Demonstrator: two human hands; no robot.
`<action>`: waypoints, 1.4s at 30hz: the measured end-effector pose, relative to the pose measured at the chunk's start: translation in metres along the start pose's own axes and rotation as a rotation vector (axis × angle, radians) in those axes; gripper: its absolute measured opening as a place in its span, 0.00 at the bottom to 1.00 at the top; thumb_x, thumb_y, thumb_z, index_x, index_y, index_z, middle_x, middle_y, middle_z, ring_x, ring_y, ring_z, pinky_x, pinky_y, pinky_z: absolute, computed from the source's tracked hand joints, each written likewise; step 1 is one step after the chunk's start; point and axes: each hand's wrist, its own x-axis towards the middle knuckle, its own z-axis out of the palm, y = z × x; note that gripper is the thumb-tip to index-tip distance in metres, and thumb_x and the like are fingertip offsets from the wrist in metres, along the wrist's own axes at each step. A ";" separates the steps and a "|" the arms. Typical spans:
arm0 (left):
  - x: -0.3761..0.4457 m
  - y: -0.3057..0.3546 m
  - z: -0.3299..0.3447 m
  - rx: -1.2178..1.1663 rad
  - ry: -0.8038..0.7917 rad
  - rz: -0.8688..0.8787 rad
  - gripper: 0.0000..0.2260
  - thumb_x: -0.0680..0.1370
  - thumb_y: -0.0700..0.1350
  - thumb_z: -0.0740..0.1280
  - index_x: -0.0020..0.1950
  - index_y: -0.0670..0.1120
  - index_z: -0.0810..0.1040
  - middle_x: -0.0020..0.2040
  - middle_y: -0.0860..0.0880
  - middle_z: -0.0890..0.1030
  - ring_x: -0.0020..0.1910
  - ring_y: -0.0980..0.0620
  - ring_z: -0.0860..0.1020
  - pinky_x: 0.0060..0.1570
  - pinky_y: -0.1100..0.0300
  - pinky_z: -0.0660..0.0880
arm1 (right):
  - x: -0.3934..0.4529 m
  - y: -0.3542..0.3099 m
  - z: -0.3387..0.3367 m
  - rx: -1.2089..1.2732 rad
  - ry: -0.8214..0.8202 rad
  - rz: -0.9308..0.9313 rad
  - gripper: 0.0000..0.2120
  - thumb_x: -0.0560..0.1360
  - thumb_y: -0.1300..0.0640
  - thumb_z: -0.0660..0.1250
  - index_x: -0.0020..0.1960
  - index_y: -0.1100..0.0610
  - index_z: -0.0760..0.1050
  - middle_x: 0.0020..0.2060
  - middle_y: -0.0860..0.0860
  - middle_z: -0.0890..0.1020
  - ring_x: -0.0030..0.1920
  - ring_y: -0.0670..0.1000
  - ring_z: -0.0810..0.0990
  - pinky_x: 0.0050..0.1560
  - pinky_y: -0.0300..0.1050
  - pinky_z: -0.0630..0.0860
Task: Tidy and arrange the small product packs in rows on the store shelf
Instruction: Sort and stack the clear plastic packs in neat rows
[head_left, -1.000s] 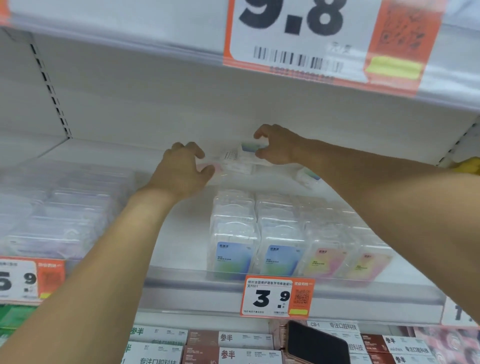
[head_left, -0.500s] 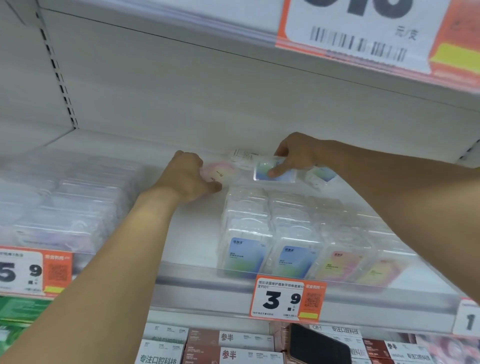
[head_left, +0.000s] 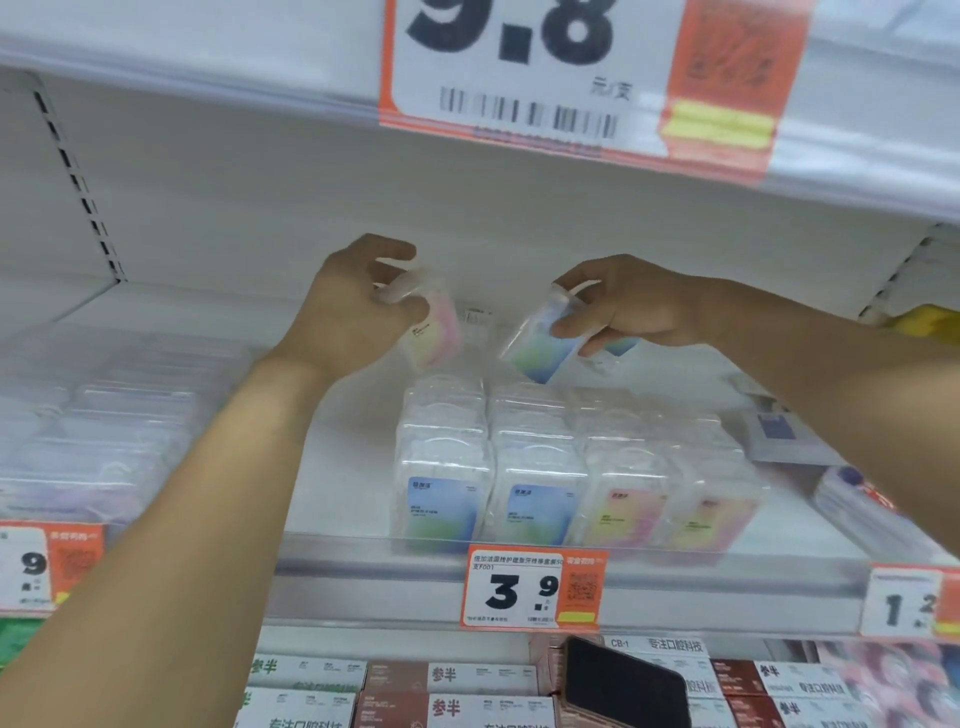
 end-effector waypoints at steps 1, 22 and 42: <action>0.000 0.001 0.002 -0.009 0.001 0.006 0.19 0.72 0.38 0.72 0.61 0.49 0.78 0.51 0.49 0.81 0.42 0.61 0.79 0.39 0.74 0.74 | -0.002 0.000 -0.001 0.027 -0.027 0.013 0.20 0.72 0.64 0.75 0.62 0.56 0.77 0.62 0.59 0.79 0.57 0.59 0.82 0.51 0.48 0.83; -0.001 0.021 0.011 0.299 0.156 0.263 0.13 0.72 0.43 0.74 0.56 0.46 0.81 0.53 0.49 0.82 0.48 0.52 0.79 0.43 0.81 0.65 | -0.010 -0.009 0.021 0.002 -0.421 0.064 0.14 0.76 0.61 0.71 0.61 0.56 0.80 0.52 0.53 0.82 0.54 0.53 0.78 0.64 0.54 0.75; -0.003 0.028 0.005 0.256 0.224 0.230 0.15 0.73 0.41 0.71 0.59 0.49 0.81 0.56 0.45 0.78 0.51 0.51 0.77 0.55 0.63 0.73 | -0.007 -0.034 0.049 -0.128 -0.267 0.008 0.21 0.75 0.47 0.72 0.63 0.56 0.79 0.59 0.51 0.83 0.56 0.50 0.83 0.59 0.46 0.80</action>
